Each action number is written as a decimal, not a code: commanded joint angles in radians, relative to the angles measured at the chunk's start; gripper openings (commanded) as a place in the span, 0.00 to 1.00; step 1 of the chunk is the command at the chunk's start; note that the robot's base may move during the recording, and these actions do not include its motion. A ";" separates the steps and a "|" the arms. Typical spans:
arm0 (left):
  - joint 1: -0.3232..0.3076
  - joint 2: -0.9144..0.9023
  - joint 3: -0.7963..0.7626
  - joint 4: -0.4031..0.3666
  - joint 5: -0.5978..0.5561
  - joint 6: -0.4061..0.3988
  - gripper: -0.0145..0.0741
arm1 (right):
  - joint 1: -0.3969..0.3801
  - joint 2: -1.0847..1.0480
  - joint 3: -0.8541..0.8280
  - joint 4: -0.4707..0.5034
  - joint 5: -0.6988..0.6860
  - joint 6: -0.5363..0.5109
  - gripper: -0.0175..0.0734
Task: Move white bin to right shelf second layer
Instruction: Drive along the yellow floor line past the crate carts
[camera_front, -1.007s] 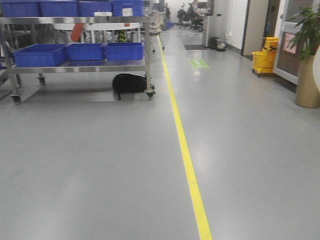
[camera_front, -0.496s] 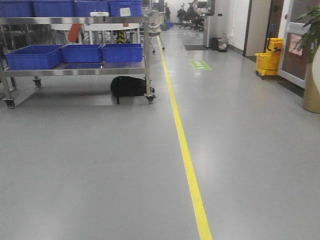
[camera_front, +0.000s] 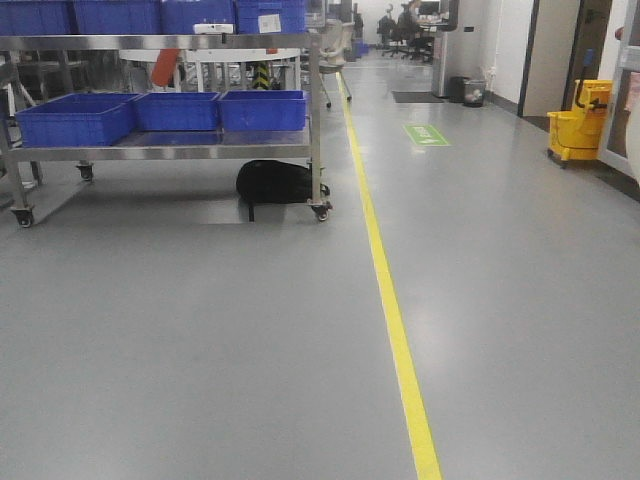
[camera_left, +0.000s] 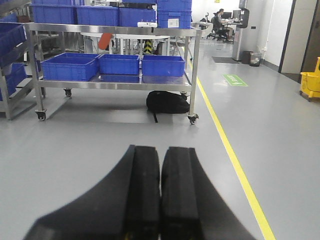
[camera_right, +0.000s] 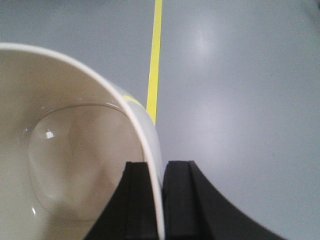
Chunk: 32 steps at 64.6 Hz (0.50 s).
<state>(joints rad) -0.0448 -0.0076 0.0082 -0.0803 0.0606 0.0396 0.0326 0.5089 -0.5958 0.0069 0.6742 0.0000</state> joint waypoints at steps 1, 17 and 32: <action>-0.006 -0.015 0.027 -0.005 -0.083 -0.005 0.26 | -0.005 0.002 -0.030 0.005 -0.090 0.000 0.25; -0.006 -0.015 0.027 -0.005 -0.083 -0.005 0.26 | -0.005 0.002 -0.030 0.005 -0.090 0.000 0.25; -0.006 -0.015 0.027 -0.005 -0.083 -0.005 0.26 | -0.005 0.002 -0.030 0.005 -0.090 0.000 0.25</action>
<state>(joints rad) -0.0448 -0.0076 0.0082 -0.0803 0.0606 0.0396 0.0326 0.5089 -0.5958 0.0069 0.6742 0.0000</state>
